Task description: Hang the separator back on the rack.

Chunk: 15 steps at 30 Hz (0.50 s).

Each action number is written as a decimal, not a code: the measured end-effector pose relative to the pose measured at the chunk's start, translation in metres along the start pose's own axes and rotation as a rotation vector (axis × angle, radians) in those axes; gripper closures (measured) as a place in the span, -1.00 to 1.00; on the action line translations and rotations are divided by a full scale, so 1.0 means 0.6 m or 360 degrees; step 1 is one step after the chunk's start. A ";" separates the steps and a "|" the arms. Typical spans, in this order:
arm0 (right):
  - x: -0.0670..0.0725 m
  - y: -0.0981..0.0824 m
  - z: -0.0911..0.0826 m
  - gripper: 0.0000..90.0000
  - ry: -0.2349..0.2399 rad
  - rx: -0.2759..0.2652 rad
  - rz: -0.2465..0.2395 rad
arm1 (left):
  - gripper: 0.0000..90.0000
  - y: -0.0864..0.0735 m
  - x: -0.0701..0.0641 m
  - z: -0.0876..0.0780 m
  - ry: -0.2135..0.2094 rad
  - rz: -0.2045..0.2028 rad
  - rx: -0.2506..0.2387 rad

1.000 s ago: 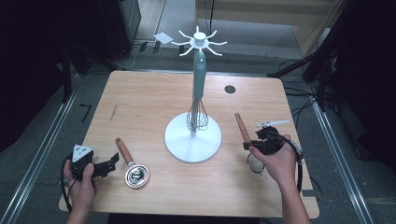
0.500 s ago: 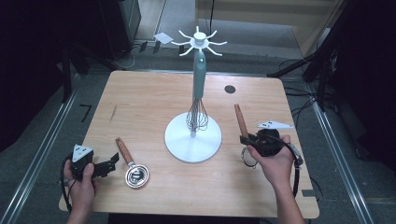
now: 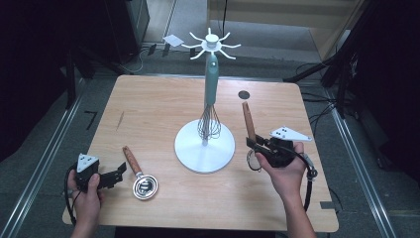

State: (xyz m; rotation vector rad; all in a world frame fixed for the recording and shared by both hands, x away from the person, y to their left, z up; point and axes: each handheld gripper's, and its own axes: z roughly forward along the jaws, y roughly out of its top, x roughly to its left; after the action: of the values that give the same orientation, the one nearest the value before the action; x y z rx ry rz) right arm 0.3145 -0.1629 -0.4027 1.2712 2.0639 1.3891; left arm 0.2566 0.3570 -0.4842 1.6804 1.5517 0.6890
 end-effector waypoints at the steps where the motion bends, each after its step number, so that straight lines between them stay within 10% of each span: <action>1: 0.004 0.003 -0.001 0.58 -0.0007 -0.0020 -0.0017 | -1.00 0.000 0.000 0.000 0.0000 0.0002 0.0002; 15: 0.025 0.022 -0.009 0.58 0.0014 -0.0194 -0.0066 | -1.00 0.000 0.000 0.000 -0.0002 0.0001 0.0002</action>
State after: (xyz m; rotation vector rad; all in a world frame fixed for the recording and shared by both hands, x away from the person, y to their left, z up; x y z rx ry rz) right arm 0.3089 -0.1522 -0.3860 1.1680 1.9671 1.4796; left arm 0.2567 0.3572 -0.4842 1.6821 1.5510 0.6870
